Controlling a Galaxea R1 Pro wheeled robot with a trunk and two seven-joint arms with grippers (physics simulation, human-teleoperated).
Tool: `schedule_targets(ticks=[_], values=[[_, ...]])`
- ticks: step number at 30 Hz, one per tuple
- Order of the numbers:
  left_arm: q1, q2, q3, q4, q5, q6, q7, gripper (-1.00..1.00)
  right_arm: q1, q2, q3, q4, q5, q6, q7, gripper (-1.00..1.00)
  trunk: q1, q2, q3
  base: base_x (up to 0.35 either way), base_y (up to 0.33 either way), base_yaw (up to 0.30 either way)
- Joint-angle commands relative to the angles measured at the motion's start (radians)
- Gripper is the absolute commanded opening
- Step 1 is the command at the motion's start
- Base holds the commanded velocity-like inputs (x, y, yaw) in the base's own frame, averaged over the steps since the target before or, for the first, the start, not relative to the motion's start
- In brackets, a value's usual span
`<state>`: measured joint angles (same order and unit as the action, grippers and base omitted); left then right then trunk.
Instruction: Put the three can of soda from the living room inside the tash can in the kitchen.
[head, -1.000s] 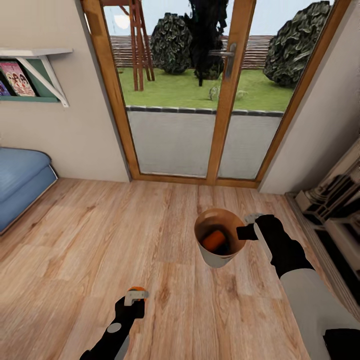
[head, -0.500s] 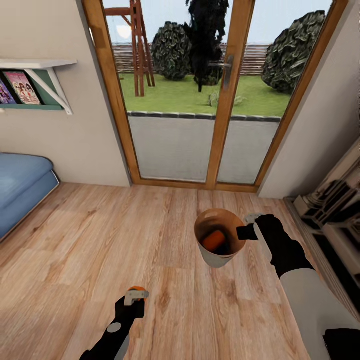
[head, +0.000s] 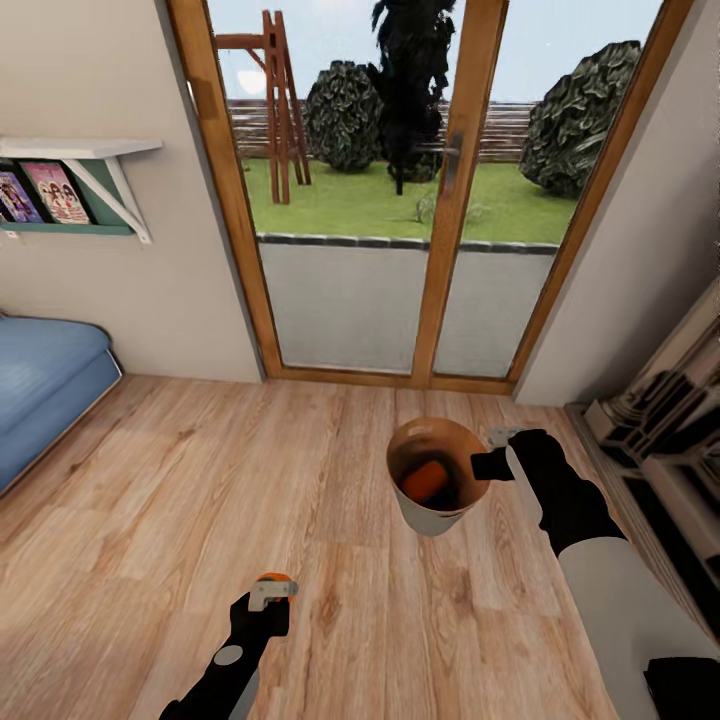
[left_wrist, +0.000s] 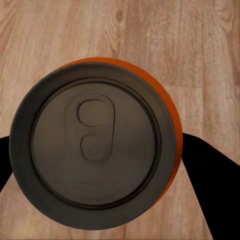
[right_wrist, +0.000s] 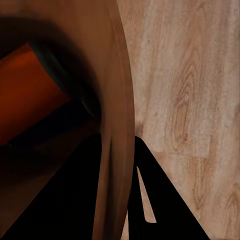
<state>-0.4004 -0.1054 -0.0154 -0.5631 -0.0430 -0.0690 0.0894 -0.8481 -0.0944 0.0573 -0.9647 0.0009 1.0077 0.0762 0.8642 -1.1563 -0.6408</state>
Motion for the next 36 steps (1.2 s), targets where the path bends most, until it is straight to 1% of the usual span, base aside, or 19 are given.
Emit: schedule_targets(ticks=[1, 7, 20, 24, 26, 27, 29, 30, 31, 32, 33, 35, 36], values=[[0.000, 0.000, 0.000, 0.000, 0.000, 0.000, 0.000, -1.00, 0.000, 0.000, -0.001, 0.000, -0.010, 0.000, 0.004, -1.00, -0.004, 0.007, 0.005, 0.000, 0.000, 0.000], [0.000, 0.000, 0.000, 0.000, 0.000, 0.000, 0.000, -1.00, 0.000, 0.001, 0.001, 0.028, -0.010, -0.001, 0.004, -1.00, -0.027, 0.049, 0.034, 0.000, 0.000, 0.000], [0.000, 0.000, 0.000, -0.001, 0.000, 0.000, 0.000, -1.00, 0.000, 0.001, 0.001, 0.043, -0.010, -0.002, 0.004, -1.00, -0.077, 0.140, 0.095, 0.000, 0.000, 0.000], [0.000, 0.000, 0.000, -0.005, 0.000, -0.005, -0.001, -1.00, 0.000, 0.001, 0.000, 0.058, -0.010, -0.003, 0.003, -1.00, -0.077, 0.140, 0.099, 0.000, 0.000, 0.000], [0.000, 0.000, 0.001, -0.027, 0.001, -0.012, -0.003, -1.00, 0.002, 0.001, 0.000, 0.069, -0.010, -0.004, 0.003, -1.00, -0.077, 0.140, 0.100, 0.000, 0.000, 0.000], [0.000, 0.000, 0.003, -0.060, 0.002, -0.014, -0.012, -1.00, 0.003, 0.001, 0.000, 0.082, -0.011, -0.004, 0.002, -1.00, -0.077, 0.140, 0.100, 0.000, 0.000, 0.000], [0.000, 0.005, 0.005, -0.097, 0.003, -0.014, -0.036, -1.00, 0.003, 0.001, 0.000, 0.091, -0.010, -0.005, 0.002, -1.00, -0.077, 0.140, 0.101, 0.000, 0.000, 0.000], [0.000, 0.012, 0.007, -0.131, 0.003, -0.012, -0.073, -1.00, 0.004, 0.001, 0.000, 0.099, -0.010, -0.005, 0.001, -1.00, -0.077, 0.140, 0.101, 0.000, 0.000, 0.000], [0.000, 0.015, 0.008, -0.146, 0.004, -0.011, -0.093, -1.00, 0.004, 0.001, 0.000, 0.102, -0.009, -0.005, 0.001, -1.00, -0.077, 0.140, 0.101, 0.000, 0.000, 0.000], [0.000, 0.019, 0.009, -0.177, 0.005, -0.006, -0.130, -1.00, 0.005, 0.001, 0.000, 0.106, -0.008, -0.006, 0.000, -1.00, -0.077, 0.140, 0.101, 0.000, 0.000, 0.000], [0.000, 0.024, 0.012, -0.233, 0.007, 0.022, -0.164, -1.00, 0.006, 0.001, -0.001, 0.110, -0.006, -0.007, 0.000, -1.00, -0.077, 0.140, 0.101, 0.000, 0.000, 0.000], [0.000, 0.028, 0.012, -0.274, 0.008, 0.070, -0.178, -1.00, 0.008, 0.001, -0.001, 0.112, -0.005, -0.012, -0.001, -1.00, -0.077, 0.140, 0.101, 0.000, 0.000, 0.000], [0.000, 0.033, 0.013, -0.317, 0.009, 0.138, -0.192, -1.00, 0.011, 0.001, -0.001, 0.114, -0.004, -0.016, -0.001, -1.00, -0.077, 0.140, 0.101, 0.000, 0.000, 0.000]])
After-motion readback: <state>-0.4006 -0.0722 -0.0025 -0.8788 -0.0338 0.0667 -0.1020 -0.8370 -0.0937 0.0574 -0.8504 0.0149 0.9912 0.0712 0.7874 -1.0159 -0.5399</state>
